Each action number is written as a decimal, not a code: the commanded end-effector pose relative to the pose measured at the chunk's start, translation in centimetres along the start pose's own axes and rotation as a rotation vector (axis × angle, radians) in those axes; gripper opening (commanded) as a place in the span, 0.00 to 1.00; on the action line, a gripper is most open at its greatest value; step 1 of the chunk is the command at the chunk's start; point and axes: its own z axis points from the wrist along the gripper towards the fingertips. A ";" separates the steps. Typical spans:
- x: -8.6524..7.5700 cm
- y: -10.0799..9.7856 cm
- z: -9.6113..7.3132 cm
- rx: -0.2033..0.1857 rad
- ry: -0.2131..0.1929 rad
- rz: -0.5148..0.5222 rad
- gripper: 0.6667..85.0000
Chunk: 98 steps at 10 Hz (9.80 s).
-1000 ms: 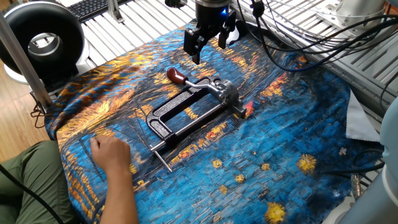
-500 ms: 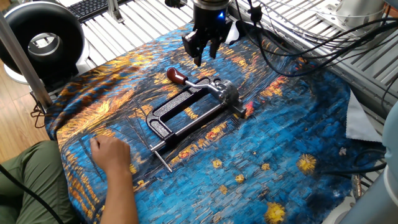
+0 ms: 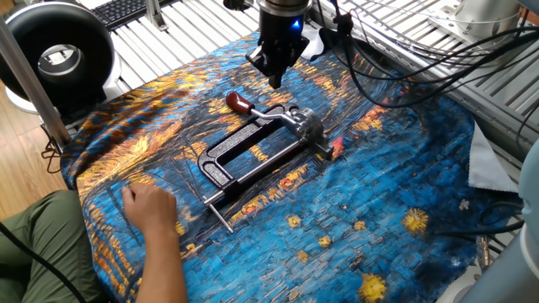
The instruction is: Pull up the lever
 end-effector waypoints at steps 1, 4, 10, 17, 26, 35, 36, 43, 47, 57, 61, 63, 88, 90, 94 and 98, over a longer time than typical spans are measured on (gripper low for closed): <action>-0.2 0.4 0.1 -0.017 -0.006 0.011 0.00; -0.2 0.2 -0.1 -0.010 -0.006 0.005 0.00; -0.4 0.1 -0.1 0.004 -0.008 0.002 0.00; -0.4 0.3 0.0 -0.003 -0.005 0.013 0.00; -0.6 0.2 0.0 0.011 -0.004 0.006 0.00; -0.5 0.1 0.3 -0.004 -0.012 0.014 0.00; -0.5 0.2 0.3 -0.007 -0.014 0.014 0.00; -0.7 0.4 0.5 -0.009 -0.014 0.022 0.00; -0.4 0.0 0.3 -0.009 -0.019 0.003 0.00; -2.4 -0.4 0.6 0.022 -0.025 -0.077 0.22; -8.3 -0.5 2.7 0.085 0.024 -0.154 0.28; -9.6 0.4 4.3 0.085 0.021 -0.162 0.28; -15.0 0.2 14.7 0.009 -0.089 -0.280 0.58; -14.8 0.4 15.0 -0.011 -0.092 -0.280 0.58; -15.0 0.5 16.0 -0.025 -0.117 -0.291 0.58; -15.4 -0.1 16.5 -0.031 -0.133 -0.311 0.58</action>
